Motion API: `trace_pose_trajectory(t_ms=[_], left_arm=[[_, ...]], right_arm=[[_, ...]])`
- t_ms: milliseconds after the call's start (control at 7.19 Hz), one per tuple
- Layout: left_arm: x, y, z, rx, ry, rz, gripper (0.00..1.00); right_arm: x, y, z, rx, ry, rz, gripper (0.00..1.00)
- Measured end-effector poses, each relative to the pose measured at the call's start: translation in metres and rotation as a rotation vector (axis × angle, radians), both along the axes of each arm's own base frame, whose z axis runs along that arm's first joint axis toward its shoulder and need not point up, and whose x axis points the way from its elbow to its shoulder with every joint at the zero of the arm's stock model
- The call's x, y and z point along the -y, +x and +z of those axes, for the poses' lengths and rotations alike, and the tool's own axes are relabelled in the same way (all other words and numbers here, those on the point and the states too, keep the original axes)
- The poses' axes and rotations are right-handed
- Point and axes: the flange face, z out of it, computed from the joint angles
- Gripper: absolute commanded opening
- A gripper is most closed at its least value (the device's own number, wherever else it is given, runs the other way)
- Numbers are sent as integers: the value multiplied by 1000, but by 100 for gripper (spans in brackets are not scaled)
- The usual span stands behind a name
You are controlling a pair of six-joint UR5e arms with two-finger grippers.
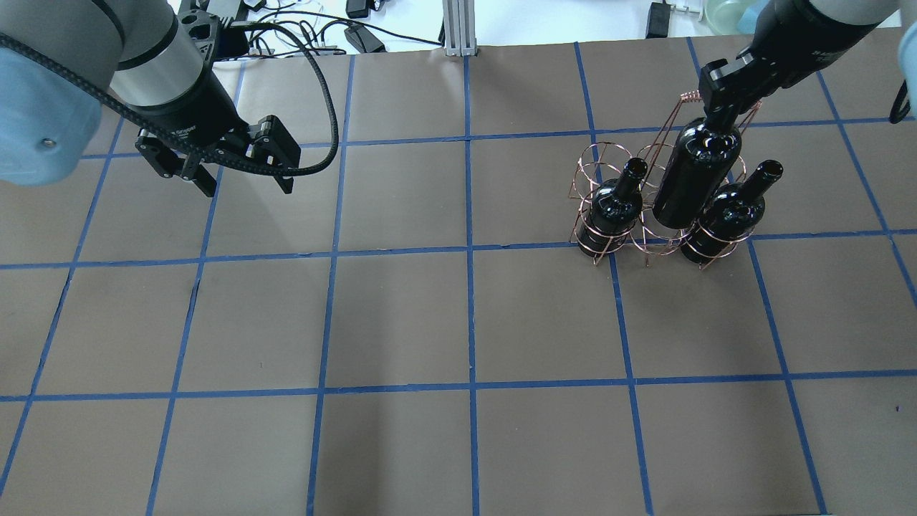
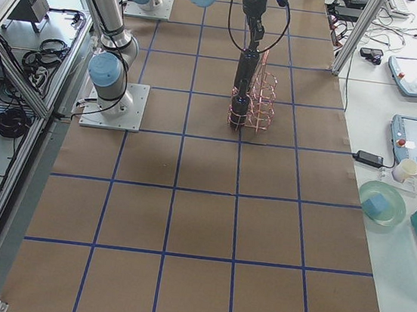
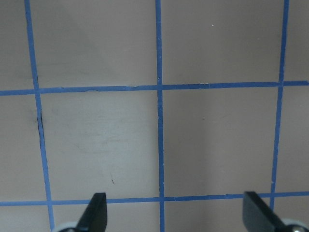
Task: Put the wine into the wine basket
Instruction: 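Tilt the held bottle and lower it into the empty rack slot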
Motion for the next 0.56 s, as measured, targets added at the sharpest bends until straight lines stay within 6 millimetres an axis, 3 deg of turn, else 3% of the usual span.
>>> trace_pose_trajectory(t_ms=[556], left_arm=[[1,3,-1,7,4,5,100]], right_arm=[[2,-2,-18,-5,-4,7,0]])
